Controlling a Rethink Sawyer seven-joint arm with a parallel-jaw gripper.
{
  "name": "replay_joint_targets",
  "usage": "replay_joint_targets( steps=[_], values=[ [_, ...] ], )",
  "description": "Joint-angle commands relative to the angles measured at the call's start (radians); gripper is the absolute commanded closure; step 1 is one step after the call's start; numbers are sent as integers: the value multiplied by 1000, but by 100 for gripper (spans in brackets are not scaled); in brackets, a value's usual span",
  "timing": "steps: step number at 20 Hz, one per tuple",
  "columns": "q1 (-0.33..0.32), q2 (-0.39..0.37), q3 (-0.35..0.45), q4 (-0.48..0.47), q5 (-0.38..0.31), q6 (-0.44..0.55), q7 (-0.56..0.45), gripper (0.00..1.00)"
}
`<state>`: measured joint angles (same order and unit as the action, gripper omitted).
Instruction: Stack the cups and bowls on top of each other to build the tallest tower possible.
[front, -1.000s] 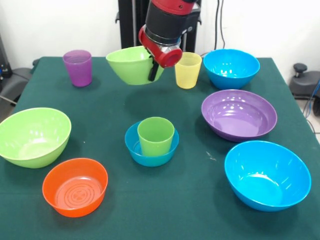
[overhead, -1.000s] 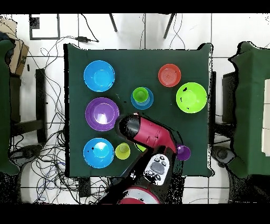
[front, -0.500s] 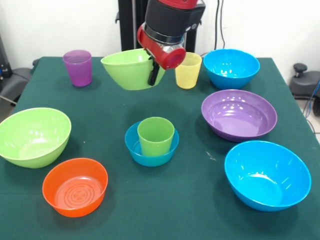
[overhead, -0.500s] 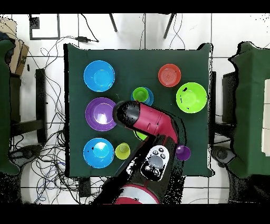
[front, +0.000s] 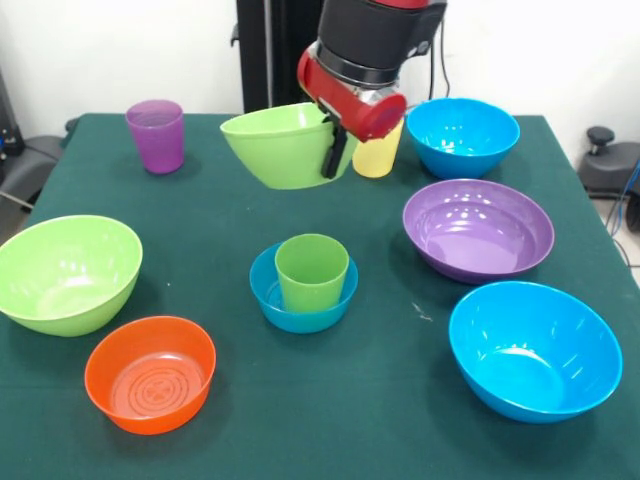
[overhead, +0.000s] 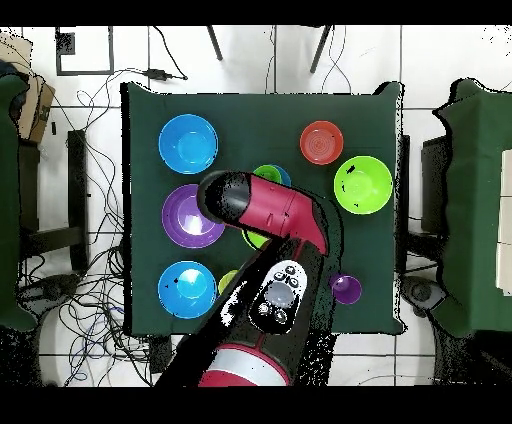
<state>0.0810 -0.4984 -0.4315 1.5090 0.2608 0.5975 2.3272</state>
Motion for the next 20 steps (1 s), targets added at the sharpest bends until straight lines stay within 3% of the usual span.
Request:
replay_joint_targets(
  steps=[1, 11, 20],
  values=[
    [10, 49, 67, -155, -78, 134, 5, 100],
    [-10, 97, 86, -268, -80, 183, -19, 100],
    [-13, 119, 89, -291, -84, 173, -20, 100]
  ],
)
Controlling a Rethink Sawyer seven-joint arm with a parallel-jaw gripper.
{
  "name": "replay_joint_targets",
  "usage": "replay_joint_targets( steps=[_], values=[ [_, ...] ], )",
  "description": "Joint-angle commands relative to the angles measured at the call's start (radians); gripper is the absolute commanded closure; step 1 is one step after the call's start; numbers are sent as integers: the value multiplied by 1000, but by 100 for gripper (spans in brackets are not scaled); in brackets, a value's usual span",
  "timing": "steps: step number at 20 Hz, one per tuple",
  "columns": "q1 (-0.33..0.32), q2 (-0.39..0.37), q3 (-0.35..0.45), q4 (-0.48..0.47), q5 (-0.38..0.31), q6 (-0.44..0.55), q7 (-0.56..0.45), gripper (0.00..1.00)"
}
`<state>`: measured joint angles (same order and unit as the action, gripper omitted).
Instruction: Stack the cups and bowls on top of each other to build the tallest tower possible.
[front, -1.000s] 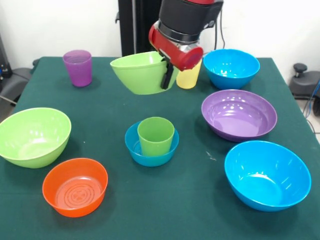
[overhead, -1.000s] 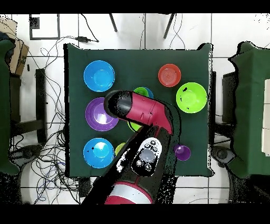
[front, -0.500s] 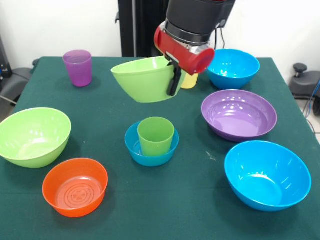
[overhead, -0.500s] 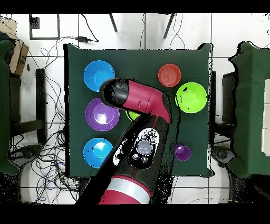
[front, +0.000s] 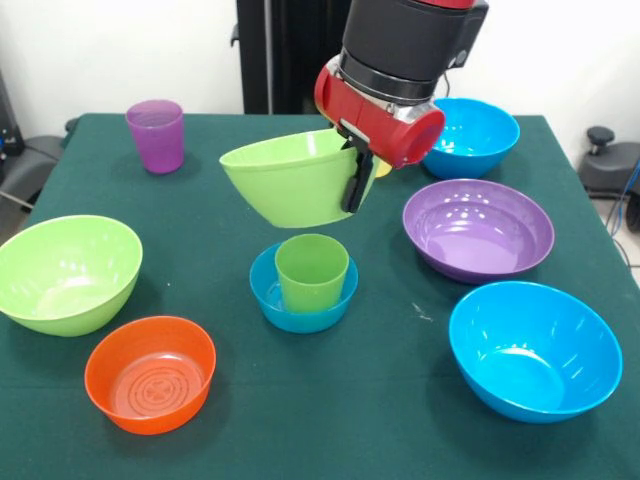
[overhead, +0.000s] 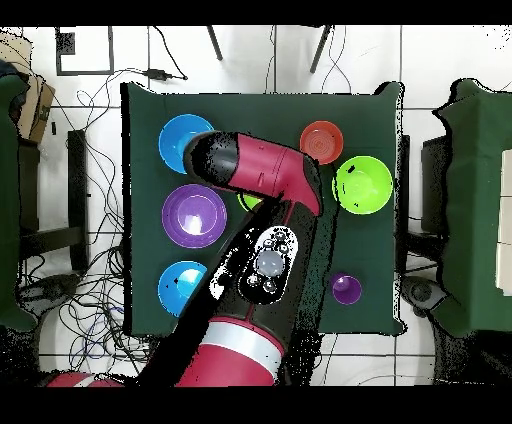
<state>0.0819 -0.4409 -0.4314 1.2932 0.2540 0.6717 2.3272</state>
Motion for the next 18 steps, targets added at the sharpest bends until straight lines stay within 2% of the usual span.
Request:
replay_joint_targets(
  steps=[1, 18],
  values=[
    [-11, 64, 88, -74, -77, 94, -16, 100],
    [-19, 100, 81, -112, -81, 69, -30, 100]
  ],
)
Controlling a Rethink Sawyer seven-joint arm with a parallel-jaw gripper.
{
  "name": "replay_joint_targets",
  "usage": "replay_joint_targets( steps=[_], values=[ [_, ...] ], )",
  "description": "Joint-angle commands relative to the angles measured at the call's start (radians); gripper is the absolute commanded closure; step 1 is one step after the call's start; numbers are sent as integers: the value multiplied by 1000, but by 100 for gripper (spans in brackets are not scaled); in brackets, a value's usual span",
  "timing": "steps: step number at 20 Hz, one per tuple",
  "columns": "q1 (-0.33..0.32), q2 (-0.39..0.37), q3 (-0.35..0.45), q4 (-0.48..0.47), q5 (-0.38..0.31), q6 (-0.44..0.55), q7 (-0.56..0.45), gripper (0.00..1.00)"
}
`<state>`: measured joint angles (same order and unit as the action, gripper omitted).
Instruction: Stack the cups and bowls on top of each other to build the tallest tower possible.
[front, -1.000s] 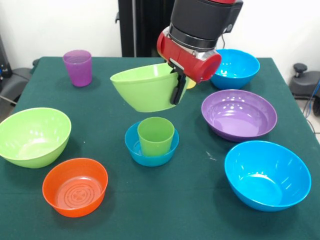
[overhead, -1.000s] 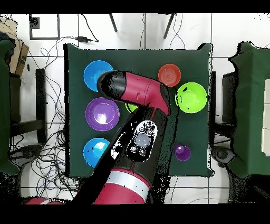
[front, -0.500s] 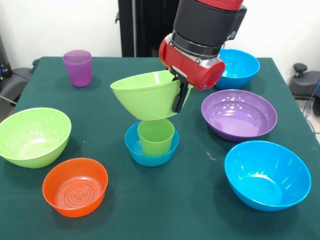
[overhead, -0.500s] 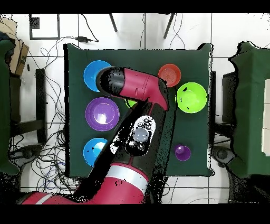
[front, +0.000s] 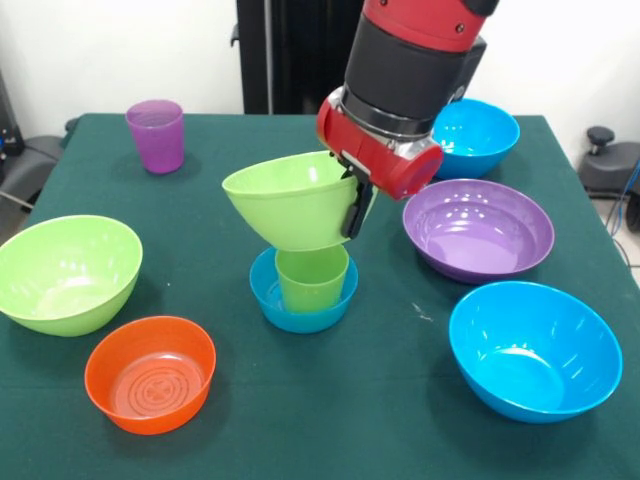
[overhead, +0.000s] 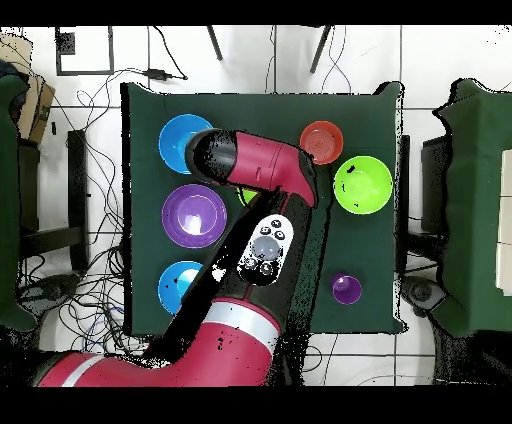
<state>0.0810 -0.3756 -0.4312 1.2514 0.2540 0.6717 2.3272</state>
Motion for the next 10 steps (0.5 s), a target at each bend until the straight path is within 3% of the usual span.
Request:
replay_joint_targets(
  steps=[1, 10],
  values=[
    [-19, 34, 80, -71, -81, 69, -30, 100],
    [-21, 31, 83, -74, -74, 69, -34, 100]
  ],
)
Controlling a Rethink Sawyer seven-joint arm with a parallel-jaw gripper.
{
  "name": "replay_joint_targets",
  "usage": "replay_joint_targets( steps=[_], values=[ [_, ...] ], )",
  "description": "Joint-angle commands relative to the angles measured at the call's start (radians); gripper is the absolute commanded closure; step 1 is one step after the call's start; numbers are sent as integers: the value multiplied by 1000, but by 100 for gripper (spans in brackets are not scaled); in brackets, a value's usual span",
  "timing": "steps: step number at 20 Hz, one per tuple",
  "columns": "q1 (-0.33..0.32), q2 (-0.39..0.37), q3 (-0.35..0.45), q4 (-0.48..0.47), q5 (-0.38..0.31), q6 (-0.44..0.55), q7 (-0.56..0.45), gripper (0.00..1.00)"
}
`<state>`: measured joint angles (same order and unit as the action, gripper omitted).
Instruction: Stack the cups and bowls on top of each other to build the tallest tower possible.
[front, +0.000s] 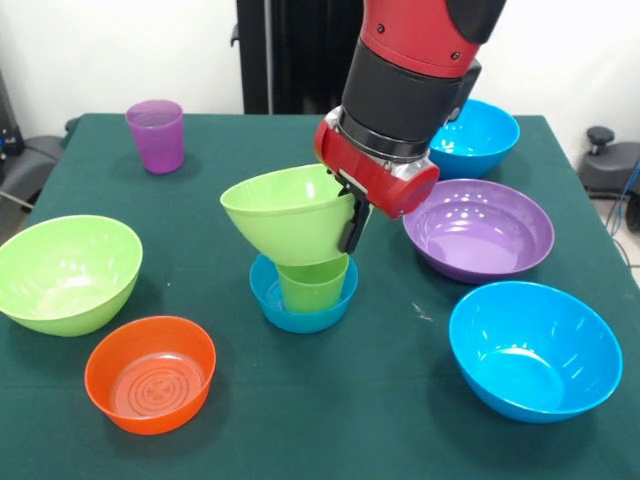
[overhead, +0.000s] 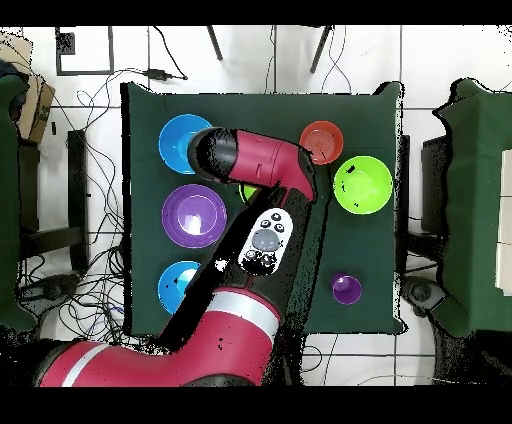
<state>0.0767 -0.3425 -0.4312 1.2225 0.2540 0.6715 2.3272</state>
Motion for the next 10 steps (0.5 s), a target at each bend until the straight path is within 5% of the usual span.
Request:
replay_joint_targets(
  steps=[1, 10],
  values=[
    [-17, -2, 84, -45, -73, 68, -34, 100],
    [-22, 7, 83, -59, -74, 68, -37, 100]
  ],
)
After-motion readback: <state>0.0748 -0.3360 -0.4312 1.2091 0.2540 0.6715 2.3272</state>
